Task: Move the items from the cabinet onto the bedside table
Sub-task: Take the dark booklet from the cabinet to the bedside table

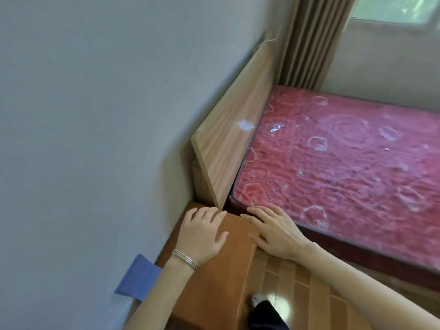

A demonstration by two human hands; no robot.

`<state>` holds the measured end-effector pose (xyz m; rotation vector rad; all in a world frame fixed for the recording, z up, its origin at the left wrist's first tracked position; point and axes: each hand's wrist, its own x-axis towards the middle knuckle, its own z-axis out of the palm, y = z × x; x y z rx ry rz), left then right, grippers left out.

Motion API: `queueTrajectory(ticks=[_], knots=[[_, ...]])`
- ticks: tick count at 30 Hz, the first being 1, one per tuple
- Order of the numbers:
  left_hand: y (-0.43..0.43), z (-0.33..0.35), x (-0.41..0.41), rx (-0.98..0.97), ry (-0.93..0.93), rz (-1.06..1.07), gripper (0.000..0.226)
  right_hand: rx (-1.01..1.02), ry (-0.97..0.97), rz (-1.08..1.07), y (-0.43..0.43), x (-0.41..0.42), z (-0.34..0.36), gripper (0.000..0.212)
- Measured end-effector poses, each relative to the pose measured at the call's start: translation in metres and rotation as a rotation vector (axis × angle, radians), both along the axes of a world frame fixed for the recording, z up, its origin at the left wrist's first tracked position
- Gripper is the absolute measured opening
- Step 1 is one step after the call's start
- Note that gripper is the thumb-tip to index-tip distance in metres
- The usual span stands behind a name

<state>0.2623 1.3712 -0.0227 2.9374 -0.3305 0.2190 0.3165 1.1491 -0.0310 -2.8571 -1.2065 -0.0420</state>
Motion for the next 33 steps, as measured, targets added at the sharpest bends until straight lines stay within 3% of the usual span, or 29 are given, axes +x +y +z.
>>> queueTrajectory(ticks=[7,16,33], knots=[[-0.083,0.021,-0.003,0.087,0.034,-0.408,0.046,0.052,-0.002,-0.421,-0.104,-0.105,0.018,0.044],[-0.268,0.054,-0.039,0.045,-0.025,-0.882,0.046,0.069,-0.097,-0.889,-0.248,-0.244,0.059,0.043],[-0.656,0.079,-0.303,-0.091,-0.162,-1.476,0.044,-0.083,-0.027,-1.512,-0.511,-0.590,0.105,0.048]])
